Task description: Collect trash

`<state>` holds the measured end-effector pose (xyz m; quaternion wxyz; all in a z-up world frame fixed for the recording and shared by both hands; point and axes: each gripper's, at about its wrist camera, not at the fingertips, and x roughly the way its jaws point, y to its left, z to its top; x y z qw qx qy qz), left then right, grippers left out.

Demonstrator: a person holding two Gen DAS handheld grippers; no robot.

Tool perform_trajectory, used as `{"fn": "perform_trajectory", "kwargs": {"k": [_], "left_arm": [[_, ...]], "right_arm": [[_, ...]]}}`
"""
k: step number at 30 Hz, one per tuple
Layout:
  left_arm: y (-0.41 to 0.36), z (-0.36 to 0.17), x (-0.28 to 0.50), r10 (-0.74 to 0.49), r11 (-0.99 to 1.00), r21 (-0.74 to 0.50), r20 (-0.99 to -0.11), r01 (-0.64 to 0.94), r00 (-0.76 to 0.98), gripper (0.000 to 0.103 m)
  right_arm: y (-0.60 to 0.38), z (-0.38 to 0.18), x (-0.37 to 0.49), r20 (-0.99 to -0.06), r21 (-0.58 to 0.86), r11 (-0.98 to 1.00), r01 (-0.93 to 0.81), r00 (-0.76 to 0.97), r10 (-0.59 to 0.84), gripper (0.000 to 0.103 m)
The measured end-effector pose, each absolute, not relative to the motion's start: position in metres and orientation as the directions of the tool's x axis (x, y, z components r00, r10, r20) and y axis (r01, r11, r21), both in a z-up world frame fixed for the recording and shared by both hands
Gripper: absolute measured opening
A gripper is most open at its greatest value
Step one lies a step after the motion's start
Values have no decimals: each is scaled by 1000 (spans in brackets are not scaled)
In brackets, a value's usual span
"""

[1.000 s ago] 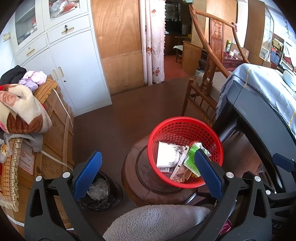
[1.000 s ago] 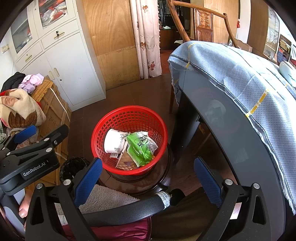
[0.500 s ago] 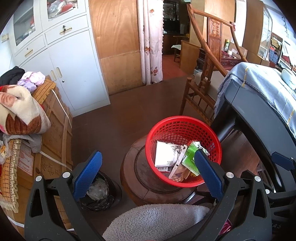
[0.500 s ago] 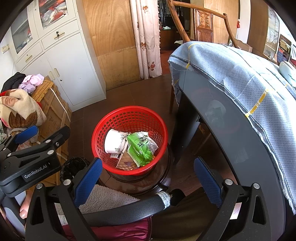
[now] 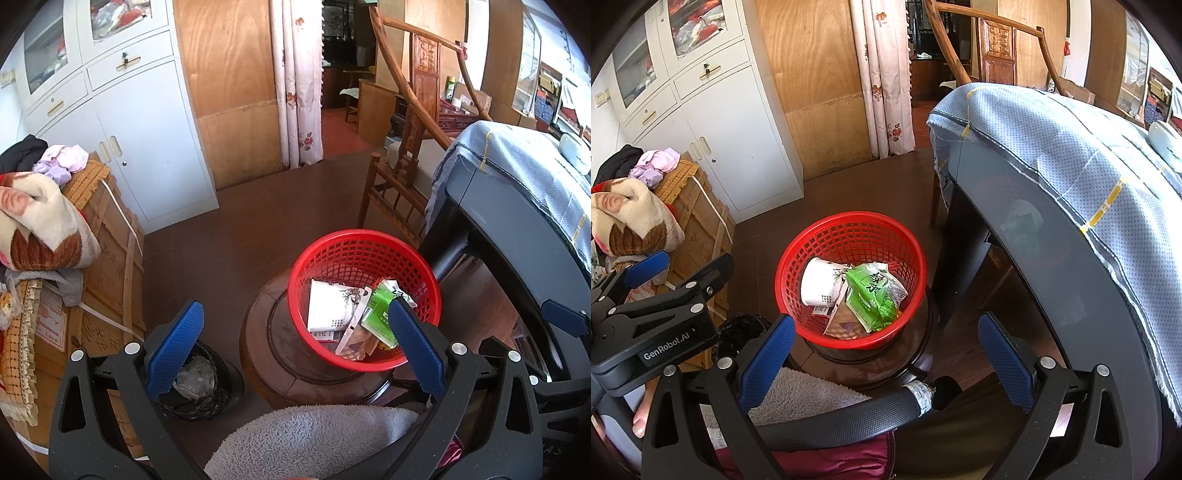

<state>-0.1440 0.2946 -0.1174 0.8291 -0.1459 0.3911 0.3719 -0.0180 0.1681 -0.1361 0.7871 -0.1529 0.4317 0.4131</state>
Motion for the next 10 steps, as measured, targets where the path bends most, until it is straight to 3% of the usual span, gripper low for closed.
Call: {"fn": "perform_trajectory", "kwargs": {"k": [10], "left_arm": [[297,-117,-146,500,676,41,-759,-736,418,96]], "right_arm": [[168,-136,-18,-805,116,612,-782,286,519,97]]}}
